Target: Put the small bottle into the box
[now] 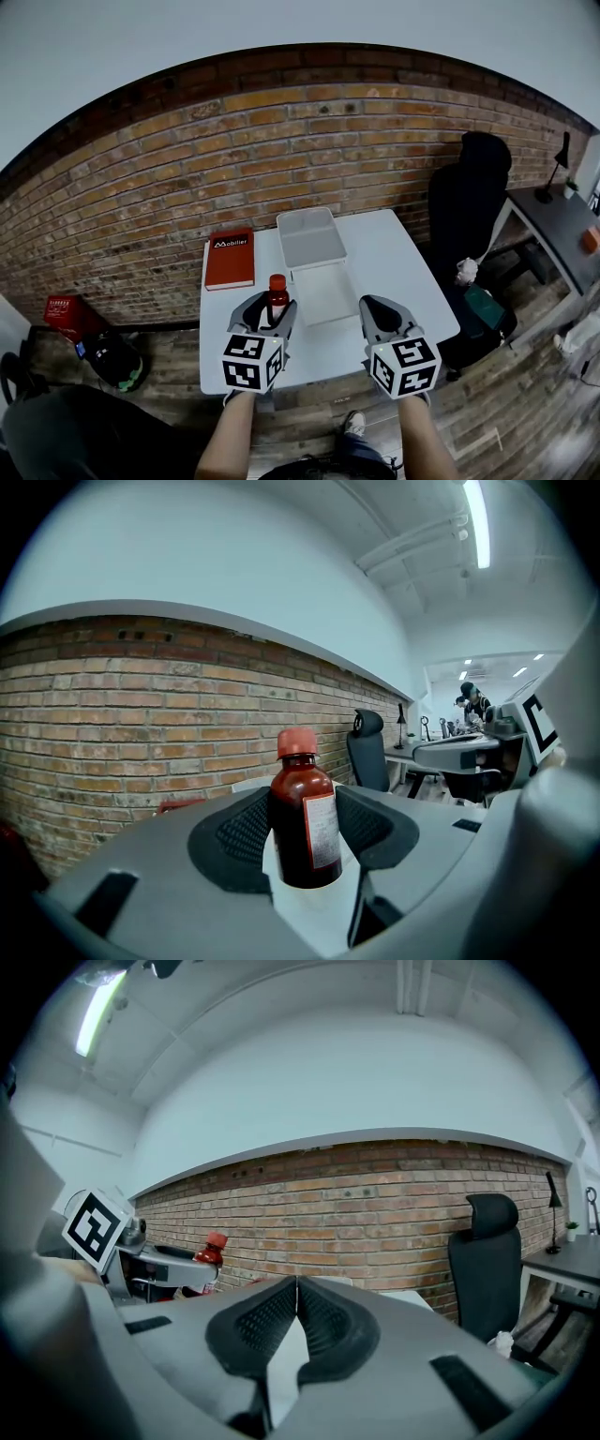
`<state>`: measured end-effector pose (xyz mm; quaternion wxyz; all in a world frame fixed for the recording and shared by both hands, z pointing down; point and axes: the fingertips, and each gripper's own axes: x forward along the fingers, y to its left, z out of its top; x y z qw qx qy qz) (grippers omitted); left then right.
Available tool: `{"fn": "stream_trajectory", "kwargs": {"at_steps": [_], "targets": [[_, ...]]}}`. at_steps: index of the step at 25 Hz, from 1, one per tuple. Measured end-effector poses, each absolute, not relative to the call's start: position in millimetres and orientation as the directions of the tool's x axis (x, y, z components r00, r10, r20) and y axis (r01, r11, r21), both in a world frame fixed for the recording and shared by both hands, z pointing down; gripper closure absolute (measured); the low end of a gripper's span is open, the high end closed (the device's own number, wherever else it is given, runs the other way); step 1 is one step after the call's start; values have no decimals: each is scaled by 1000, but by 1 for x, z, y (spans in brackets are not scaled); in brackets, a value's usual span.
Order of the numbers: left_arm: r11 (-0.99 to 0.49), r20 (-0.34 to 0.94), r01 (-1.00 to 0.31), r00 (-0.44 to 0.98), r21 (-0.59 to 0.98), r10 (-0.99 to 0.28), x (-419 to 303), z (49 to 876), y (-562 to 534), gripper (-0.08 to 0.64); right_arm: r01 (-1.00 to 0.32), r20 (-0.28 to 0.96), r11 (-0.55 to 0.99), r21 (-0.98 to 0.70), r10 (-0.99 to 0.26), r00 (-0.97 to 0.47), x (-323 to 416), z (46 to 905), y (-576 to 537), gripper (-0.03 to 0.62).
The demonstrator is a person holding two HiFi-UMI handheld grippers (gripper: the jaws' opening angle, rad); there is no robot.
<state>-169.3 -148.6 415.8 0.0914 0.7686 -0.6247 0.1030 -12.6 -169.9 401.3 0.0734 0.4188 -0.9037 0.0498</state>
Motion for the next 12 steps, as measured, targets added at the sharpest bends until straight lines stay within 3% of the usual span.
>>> {"fn": "stream_trajectory", "kwargs": {"at_steps": [12], "targets": [[-111, 277, -994, 113, 22, -954, -161, 414, -231, 331, -701, 178, 713, -26, -687, -705, -8, 396, -268, 571]]}}
